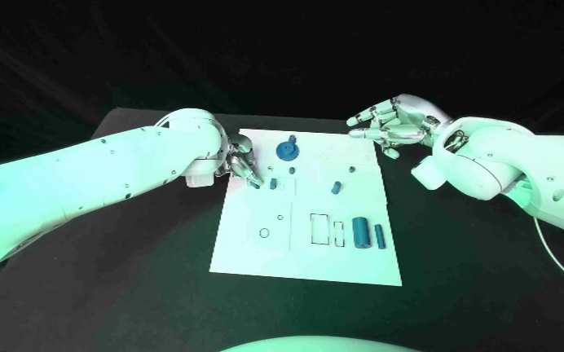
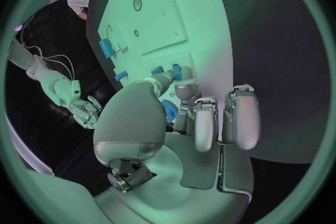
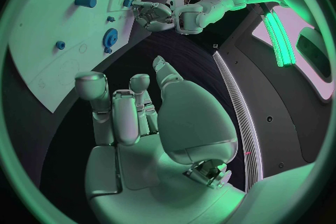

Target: Assemble the parts on the task board

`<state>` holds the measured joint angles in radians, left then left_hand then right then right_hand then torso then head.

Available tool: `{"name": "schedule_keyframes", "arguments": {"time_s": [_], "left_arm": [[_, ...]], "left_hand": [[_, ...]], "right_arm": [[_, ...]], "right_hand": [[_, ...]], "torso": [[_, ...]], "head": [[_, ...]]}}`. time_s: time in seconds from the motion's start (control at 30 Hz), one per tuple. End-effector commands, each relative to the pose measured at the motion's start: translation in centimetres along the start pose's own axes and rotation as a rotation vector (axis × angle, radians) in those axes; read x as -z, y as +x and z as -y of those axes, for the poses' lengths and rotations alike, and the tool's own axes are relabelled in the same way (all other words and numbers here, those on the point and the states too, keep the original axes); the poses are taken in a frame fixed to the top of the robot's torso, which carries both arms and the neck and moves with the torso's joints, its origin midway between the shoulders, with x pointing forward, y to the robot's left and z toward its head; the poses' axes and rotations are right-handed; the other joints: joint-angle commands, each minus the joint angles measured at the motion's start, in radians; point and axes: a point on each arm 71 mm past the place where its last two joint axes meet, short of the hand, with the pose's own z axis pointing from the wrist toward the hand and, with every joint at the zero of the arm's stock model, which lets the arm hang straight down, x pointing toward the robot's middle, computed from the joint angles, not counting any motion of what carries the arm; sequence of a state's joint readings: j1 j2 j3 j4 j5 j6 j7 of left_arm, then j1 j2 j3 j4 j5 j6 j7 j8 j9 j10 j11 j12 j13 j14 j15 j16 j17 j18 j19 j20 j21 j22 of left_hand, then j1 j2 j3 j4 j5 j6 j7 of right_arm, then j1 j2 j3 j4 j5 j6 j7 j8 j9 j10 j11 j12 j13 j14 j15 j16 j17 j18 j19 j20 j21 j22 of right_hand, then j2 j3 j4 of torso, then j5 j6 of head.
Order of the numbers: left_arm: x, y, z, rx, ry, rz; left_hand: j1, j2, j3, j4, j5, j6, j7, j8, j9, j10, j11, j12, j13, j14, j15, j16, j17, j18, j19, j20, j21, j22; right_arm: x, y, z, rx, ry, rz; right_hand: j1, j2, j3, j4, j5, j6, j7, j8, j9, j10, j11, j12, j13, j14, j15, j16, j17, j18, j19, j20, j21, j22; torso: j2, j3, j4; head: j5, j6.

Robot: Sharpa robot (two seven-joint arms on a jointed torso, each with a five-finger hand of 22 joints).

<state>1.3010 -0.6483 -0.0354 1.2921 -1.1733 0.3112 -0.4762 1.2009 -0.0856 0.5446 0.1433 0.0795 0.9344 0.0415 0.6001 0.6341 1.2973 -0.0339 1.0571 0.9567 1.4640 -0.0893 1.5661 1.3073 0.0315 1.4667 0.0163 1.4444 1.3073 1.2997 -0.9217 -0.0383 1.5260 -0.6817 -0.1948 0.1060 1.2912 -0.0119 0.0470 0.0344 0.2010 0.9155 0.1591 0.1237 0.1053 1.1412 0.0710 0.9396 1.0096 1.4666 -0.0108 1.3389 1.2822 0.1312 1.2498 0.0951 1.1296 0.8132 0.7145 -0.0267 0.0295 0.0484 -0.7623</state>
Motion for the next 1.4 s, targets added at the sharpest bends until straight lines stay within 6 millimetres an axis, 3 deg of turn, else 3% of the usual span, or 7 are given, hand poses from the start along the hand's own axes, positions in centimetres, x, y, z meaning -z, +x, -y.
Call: {"name": "schedule_keyframes", "arguments": {"time_s": [0.03, 0.33, 0.6, 1.4], "left_arm": [[-0.2, 0.6, -0.2, -0.031, -0.027, -0.033], [-0.3, 0.7, -0.1, -0.03, -0.044, -0.037], [-0.4, 0.7, 0.3, -0.025, -0.063, -0.03], [-0.8, 0.6, 1.0, -0.041, -0.081, -0.035]], "left_hand": [[-0.003, 0.007, 0.085, -0.079, 0.001, 0.002, -0.006, 0.004, 0.0, 0.005, 0.0, 0.004, 0.0, 0.107, -0.001, 0.005, 0.264, 0.002, 0.059, 0.0, 0.001, 0.149], [-0.025, 0.008, 0.093, -0.072, -0.001, 0.01, -0.008, 0.009, 0.001, 0.012, -0.002, 0.009, 0.004, 0.107, -0.003, 0.005, 0.264, 0.001, 0.06, -0.002, 0.004, 0.153], [-0.116, -0.004, 0.067, -0.029, -0.002, 0.039, -0.021, 0.022, 0.0, 0.036, -0.012, 0.03, 0.021, 0.107, -0.01, 0.005, 0.264, -0.002, 0.066, -0.006, 0.017, 0.166], [-0.197, -0.025, 0.04, -0.012, 0.004, 0.068, -0.031, 0.027, -0.007, 0.06, -0.02, 0.056, 0.047, 0.107, -0.016, 0.005, 0.264, -0.01, 0.077, -0.012, 0.048, 0.195]], "right_arm": [[0.0, 0.2, -0.1, 0.007, -0.006, -0.016], [0.0, 0.2, 0.0, 0.007, -0.006, -0.015], [0.1, 0.2, -0.1, 0.007, -0.006, -0.015], [0.1, 0.3, -0.3, 0.007, -0.019, -0.011]], "right_hand": [[0.001, 0.005, -0.007, -0.001, -0.006, -0.009, 0.0, 0.004, 0.001, -0.006, -0.001, 0.0, -0.001, 0.029, 0.002, -0.005, -0.001, 0.008, -0.005, -0.001, -0.006, -0.001], [0.001, 0.005, -0.007, -0.001, -0.006, -0.009, 0.0, 0.004, 0.001, -0.006, -0.001, 0.0, -0.001, 0.029, 0.002, -0.005, -0.001, 0.008, -0.005, -0.001, -0.006, -0.001], [0.001, 0.005, -0.007, -0.001, -0.006, -0.009, 0.0, 0.004, 0.001, -0.006, -0.001, 0.0, -0.001, 0.029, 0.002, -0.005, -0.001, 0.008, -0.005, -0.001, -0.006, -0.001], [0.001, 0.006, -0.008, 0.0, -0.005, -0.009, 0.0, 0.006, 0.002, -0.006, -0.001, -0.001, -0.003, 0.029, 0.002, -0.004, 0.0, 0.008, -0.005, -0.001, -0.008, -0.002]], "torso": [[0.0, 0.0001, -0.0006], [0.001, -0.0003, -0.0001], [0.0, 0.0, 0.0001], [0.0, -0.0004, 0.0]], "head": [[0.0, 0.001], [-0.002, 0.0], [-0.002, -0.002], [-0.002, -0.002]]}}
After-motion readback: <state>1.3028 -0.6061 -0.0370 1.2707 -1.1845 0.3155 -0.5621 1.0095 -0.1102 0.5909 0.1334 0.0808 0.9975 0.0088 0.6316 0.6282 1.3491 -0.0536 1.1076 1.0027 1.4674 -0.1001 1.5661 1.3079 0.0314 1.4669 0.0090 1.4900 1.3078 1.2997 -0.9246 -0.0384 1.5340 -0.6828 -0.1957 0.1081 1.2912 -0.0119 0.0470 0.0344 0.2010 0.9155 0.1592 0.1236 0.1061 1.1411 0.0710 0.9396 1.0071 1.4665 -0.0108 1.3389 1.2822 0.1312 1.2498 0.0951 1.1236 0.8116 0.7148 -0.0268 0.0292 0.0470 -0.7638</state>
